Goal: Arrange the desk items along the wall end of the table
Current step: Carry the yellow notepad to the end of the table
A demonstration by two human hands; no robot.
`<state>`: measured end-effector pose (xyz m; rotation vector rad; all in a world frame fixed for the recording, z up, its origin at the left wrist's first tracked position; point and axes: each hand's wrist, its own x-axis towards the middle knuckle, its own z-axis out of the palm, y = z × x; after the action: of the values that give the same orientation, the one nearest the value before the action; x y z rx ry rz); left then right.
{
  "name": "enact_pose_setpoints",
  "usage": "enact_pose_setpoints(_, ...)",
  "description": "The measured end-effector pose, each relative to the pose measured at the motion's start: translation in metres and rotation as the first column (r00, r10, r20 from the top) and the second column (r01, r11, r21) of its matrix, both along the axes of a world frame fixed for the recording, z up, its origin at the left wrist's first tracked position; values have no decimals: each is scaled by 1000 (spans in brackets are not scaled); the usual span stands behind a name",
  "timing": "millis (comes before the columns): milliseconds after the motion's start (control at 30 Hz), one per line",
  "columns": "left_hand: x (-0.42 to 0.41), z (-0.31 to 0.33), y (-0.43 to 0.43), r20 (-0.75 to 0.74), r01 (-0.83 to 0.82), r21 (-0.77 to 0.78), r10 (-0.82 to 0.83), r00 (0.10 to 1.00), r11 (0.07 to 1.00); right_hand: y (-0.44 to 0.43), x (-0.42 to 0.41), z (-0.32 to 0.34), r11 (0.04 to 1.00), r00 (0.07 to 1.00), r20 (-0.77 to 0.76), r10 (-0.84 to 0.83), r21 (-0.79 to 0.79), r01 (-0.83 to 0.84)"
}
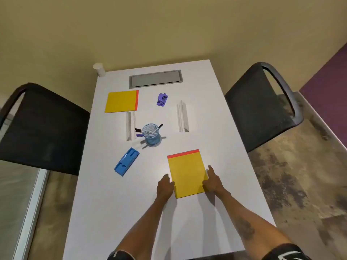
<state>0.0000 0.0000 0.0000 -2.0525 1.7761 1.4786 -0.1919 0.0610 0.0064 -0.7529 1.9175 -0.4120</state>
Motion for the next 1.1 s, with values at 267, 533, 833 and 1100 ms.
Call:
enact_pose_setpoints(267, -4, -9, 3, -34, 22, -26, -22, 999, 999, -6, 14, -4, 986, 985, -18, -169, -1, 169)
enact_pose_setpoints(533, -6, -15, 4, -39, -80, 5, 80, 996, 997, -12, 13, -13, 962, 961, 53, -272, 25, 271)
enact_pose_setpoints(833, -1, -17, 3, -8, -61, -2, 61, 998, 998, -6, 3, -16, 937, 920, 178, -350, 47, 347)
enact_pose_setpoints(1100, -16, -12, 12, -26, -44, 40, 45, 999, 998, -2, -16, 6, 945, 903, 310, -298, -38, 326)
